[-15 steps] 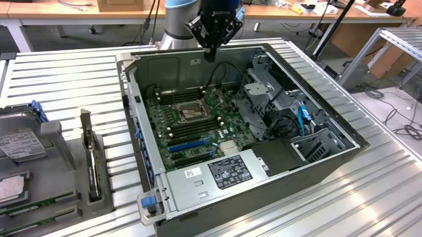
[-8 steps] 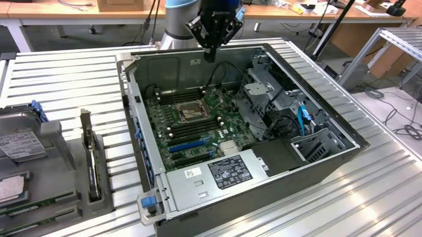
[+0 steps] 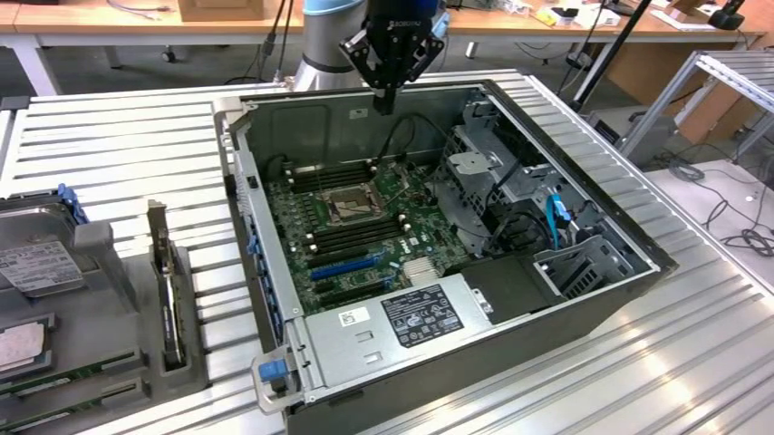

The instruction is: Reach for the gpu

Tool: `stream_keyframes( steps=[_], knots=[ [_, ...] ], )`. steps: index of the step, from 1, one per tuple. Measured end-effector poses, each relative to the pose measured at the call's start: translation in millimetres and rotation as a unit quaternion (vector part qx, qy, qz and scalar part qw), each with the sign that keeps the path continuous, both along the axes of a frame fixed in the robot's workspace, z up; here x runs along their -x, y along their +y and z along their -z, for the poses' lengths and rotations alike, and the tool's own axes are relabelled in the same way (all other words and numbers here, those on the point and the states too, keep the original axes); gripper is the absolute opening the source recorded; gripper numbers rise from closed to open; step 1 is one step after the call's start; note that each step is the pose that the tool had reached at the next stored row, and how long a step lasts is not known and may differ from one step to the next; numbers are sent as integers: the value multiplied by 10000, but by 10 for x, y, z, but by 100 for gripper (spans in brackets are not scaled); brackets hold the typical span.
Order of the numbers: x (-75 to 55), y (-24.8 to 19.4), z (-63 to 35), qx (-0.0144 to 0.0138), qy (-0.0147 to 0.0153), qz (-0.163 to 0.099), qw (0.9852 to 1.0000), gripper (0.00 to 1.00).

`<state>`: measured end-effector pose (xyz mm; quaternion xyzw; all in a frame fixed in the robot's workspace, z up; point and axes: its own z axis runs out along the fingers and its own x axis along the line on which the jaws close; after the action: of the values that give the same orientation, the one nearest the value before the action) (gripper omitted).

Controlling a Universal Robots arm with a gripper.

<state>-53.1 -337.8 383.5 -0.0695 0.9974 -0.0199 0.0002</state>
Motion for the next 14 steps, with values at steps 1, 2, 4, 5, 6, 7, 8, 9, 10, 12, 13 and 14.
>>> stream_keyframes(
  steps=[1, 2, 4, 5, 6, 7, 8, 9, 10, 12, 13, 14],
  knots=[
    [55, 0, -1, 1, -7, -1, 10000, 11],
    [76, 1, 1, 0, -11, 0, 10000, 11],
    [128, 22, 8, 1, -25, -1, 10000, 11],
    [150, 36, 12, 1, -32, -1, 10000, 11],
    [161, 44, 14, 1, -35, 0, 10000, 11],
    [177, 64, 21, 1, -43, 0, 10000, 11],
    [191, 90, 30, 1, -50, 0, 10000, 11],
    [195, 104, 34, 0, -57, 2, 10000, 11],
    [195, 105, 34, 1, -70, 12, 10000, 11],
    [194, 105, 33, -2, -85, 48, 10000, 11],
    [192, 105, 26, -4, -86, 57, 9999, 11],
    [187, 106, 14, -4, -86, 61, 9999, 11]
  ],
)
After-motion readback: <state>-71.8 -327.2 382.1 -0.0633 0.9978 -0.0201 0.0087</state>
